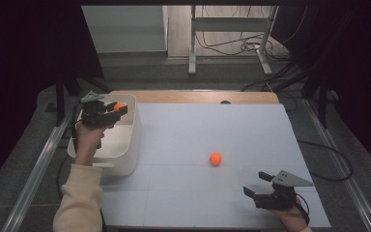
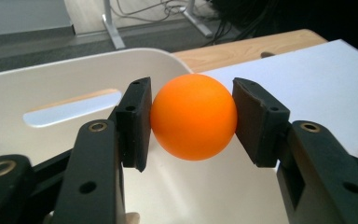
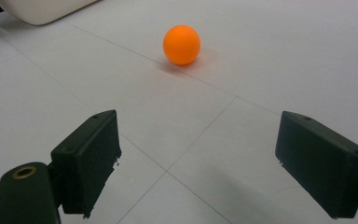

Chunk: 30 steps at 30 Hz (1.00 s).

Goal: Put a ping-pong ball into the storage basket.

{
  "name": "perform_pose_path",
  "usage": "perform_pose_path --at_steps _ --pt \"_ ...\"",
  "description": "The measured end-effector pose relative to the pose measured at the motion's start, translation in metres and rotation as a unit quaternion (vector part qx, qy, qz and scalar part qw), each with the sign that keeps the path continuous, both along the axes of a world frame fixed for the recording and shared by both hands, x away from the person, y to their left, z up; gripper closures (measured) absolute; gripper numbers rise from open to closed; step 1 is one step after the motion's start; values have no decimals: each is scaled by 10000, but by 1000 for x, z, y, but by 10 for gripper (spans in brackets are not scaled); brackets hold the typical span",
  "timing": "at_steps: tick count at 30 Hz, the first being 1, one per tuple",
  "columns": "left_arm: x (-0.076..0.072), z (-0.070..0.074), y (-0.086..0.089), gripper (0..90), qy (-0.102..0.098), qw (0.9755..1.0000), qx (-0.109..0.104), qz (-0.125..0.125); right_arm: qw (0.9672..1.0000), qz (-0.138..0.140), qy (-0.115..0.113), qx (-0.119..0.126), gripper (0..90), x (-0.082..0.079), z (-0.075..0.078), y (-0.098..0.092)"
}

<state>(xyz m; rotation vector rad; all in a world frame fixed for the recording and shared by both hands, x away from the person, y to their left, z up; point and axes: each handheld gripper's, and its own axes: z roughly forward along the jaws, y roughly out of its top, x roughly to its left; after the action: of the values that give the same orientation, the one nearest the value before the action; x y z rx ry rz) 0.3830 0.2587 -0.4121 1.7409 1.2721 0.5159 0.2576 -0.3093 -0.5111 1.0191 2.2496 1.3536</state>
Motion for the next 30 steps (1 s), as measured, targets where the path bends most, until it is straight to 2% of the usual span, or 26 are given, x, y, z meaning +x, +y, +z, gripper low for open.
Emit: perform_pose_path --at_steps 3,8,27,28,30 --pt "0 0 -1 495 66 9999 142 35 10000 13 -12 13 143 0 0 0" --pt "2 -2 0 495 143 9997 213 50 10000 11 -14 10 143 0 0 0" --pt "1 -1 0 491 148 9995 260 101 10000 20 4 27 143 0 0 0" --pt "1 -1 0 485 134 9995 248 111 10000 23 10 41 144 0 0 0" --pt "1 -1 0 364 113 9995 253 166 10000 17 15 61 143 0 0 0"
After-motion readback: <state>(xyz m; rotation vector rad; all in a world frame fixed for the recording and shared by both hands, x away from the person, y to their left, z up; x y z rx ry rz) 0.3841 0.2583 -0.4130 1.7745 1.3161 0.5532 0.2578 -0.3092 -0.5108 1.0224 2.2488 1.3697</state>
